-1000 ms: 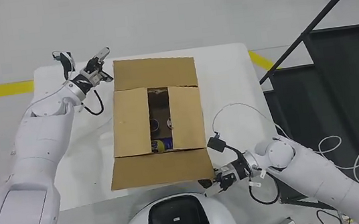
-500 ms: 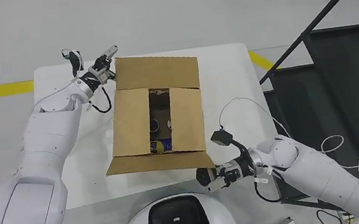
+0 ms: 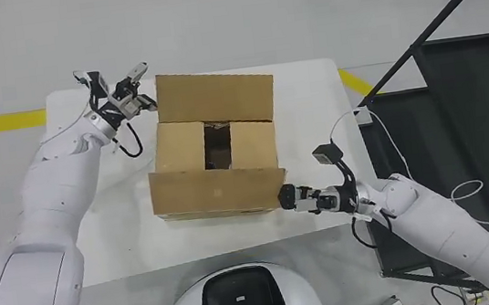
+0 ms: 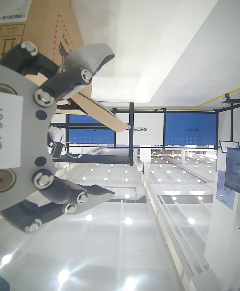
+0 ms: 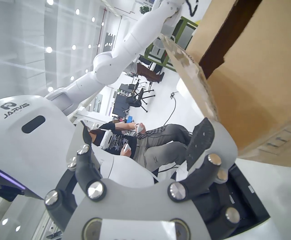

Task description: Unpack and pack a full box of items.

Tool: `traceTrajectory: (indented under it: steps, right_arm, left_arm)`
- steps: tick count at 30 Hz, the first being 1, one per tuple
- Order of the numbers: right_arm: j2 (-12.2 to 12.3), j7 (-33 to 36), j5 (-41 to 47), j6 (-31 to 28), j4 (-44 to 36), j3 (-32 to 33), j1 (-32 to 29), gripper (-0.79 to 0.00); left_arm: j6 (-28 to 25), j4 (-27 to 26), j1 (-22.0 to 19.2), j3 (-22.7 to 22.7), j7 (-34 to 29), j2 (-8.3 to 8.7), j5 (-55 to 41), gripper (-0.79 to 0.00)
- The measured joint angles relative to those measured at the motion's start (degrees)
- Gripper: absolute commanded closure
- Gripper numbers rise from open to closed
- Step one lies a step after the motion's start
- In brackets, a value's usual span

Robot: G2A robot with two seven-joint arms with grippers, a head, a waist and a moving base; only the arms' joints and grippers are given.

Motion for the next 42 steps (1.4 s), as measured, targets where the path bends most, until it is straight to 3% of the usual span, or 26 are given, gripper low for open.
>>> traceTrajectory:
  steps: [17,30,42]
  right_arm:
    - [-2.9,-10.6,-14.2,5.9,0.7,0.1,1.2,-0.785]
    - [-3.2,-10.9,-14.7,7.4,-1.4,3.7,1.2,-0.785]
    - [-5.1,-7.6,-9.4,17.4,2.2,3.6,7.2,-0.785]
  left_arm:
    - [-0.2,-7.7,4.5,-5.7,-21.0,3.65,-6.0,-0.785]
    - [1.9,-20.1,13.4,-7.1,-22.9,7.39,-0.6,-0.785]
    - [1.8,-26.2,17.2,-8.5,-22.8,9.39,1.2,-0.785]
